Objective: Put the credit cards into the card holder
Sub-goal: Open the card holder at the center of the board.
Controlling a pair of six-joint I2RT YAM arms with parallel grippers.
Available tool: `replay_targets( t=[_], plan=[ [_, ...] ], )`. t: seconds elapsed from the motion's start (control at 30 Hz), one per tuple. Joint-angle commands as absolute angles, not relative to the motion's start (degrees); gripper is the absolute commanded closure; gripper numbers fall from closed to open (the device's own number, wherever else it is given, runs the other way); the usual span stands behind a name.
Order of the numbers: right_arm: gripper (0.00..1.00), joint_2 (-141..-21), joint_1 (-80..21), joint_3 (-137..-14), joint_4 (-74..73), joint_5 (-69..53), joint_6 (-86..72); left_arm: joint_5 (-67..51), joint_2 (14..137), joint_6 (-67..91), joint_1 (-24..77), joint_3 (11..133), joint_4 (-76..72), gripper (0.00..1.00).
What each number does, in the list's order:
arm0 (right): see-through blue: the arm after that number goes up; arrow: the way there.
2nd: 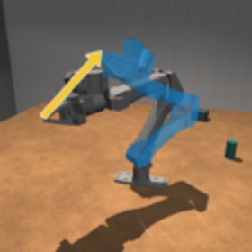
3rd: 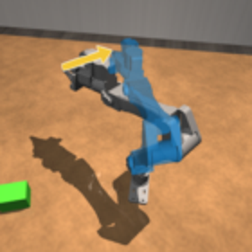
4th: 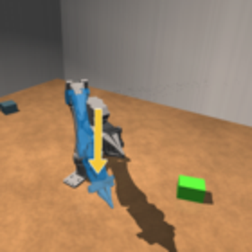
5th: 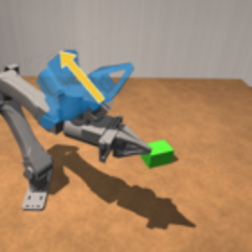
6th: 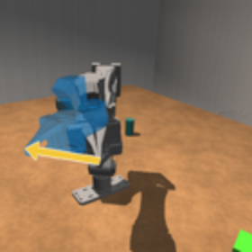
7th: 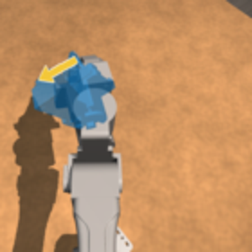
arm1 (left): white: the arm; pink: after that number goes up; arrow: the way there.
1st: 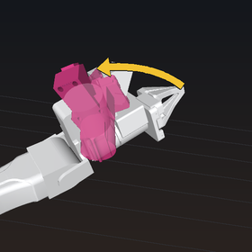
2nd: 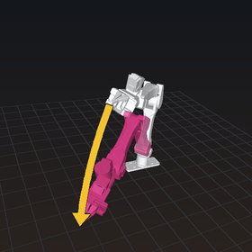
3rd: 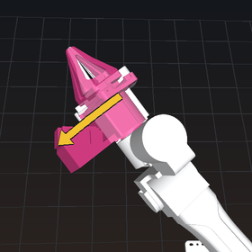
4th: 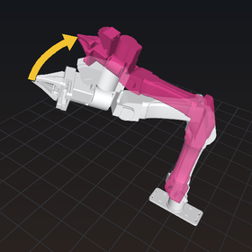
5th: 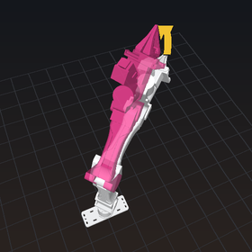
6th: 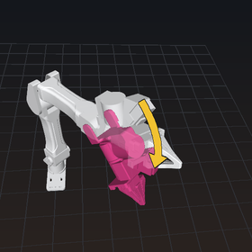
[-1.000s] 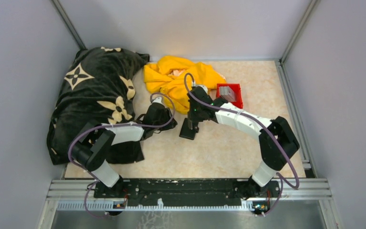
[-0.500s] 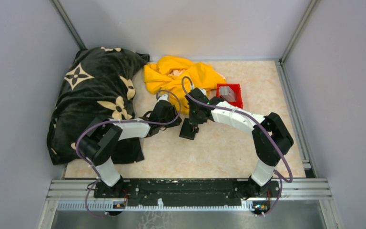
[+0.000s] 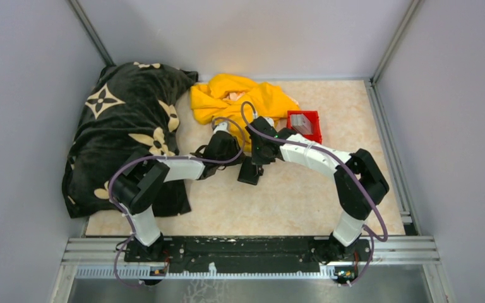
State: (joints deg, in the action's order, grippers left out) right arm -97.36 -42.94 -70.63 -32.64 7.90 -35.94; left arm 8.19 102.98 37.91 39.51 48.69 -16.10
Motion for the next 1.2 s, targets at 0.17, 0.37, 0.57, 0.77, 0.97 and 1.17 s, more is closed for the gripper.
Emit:
replay_targets(
  t=[0.17, 0.37, 0.57, 0.77, 0.97, 1.17],
  plan=[
    [1.0, -95.1, -42.2, -70.0, -32.5, 8.9, -34.8, 7.7, 109.8, 38.5, 40.4, 47.3, -3.6, 0.56],
    [1.0, -93.1, -41.4, -68.6, -32.3, 8.8, -34.6, 7.5, 110.7, 38.8, 40.7, 47.9, -3.2, 0.56],
    [1.0, -91.8, -40.8, -67.2, -32.3, 9.0, -34.4, 7.5, 111.1, 38.8, 40.8, 48.1, -3.1, 0.57],
    [1.0, -90.3, -40.4, -65.6, -32.1, 9.0, -34.4, 7.5, 111.5, 39.0, 40.9, 48.1, -2.9, 0.57],
    [1.0, -89.3, -40.2, -64.3, -31.9, 8.9, -34.5, 7.5, 111.8, 39.2, 41.0, 48.2, -2.9, 0.57],
    [1.0, -88.4, -39.9, -63.0, -31.5, 8.9, -34.6, 7.5, 111.8, 39.3, 41.1, 48.1, -2.9, 0.57]
  ],
)
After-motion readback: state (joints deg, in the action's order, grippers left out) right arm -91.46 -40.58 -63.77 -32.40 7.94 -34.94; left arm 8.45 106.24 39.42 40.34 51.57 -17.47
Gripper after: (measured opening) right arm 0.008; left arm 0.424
